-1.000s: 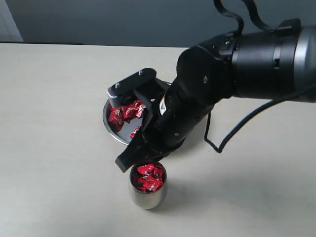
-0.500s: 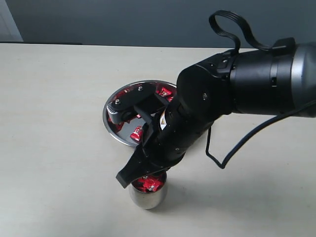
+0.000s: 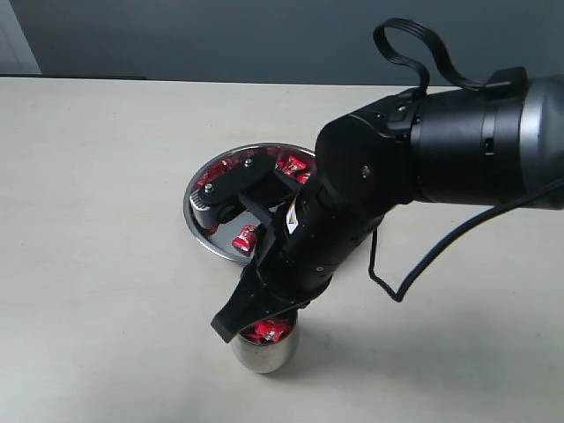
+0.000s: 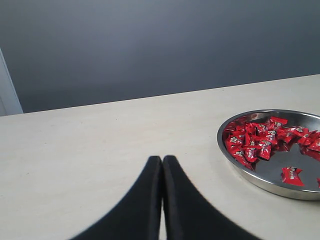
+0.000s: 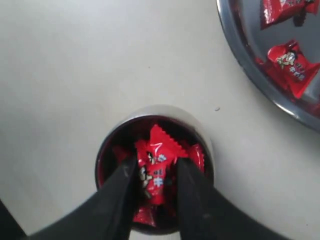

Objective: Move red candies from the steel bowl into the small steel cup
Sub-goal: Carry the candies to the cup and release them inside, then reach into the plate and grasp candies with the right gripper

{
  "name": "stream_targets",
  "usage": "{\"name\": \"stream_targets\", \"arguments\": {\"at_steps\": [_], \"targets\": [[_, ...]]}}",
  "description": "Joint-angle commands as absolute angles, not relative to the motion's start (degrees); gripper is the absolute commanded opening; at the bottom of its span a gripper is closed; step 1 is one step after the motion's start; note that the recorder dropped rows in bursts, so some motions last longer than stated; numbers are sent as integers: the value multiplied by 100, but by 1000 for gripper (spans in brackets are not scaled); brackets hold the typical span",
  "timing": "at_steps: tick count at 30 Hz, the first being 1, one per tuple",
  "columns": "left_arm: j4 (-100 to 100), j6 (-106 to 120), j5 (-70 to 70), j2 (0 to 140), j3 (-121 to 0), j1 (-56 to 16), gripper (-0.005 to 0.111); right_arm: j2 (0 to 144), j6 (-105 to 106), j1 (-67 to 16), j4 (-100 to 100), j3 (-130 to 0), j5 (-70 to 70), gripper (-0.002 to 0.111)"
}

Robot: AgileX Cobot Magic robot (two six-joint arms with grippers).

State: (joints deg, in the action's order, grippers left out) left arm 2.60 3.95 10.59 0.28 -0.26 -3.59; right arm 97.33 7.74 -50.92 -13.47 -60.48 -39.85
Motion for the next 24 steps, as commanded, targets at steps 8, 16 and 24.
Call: {"name": "stream_targets", "arguments": {"at_steps": [8,16,24], "targets": [[267,391,1043,0,0,-356,2,9667,1091,-5095,-1643,-6035,-4116,39],[267,391,1043,0,0,-356,2,9548,1091,-5063,-1488,-6046,-3720,39],[267,391,1031,0,0,-356,2,9523,394,-4903,-893,-6212,-2451,39]]}}
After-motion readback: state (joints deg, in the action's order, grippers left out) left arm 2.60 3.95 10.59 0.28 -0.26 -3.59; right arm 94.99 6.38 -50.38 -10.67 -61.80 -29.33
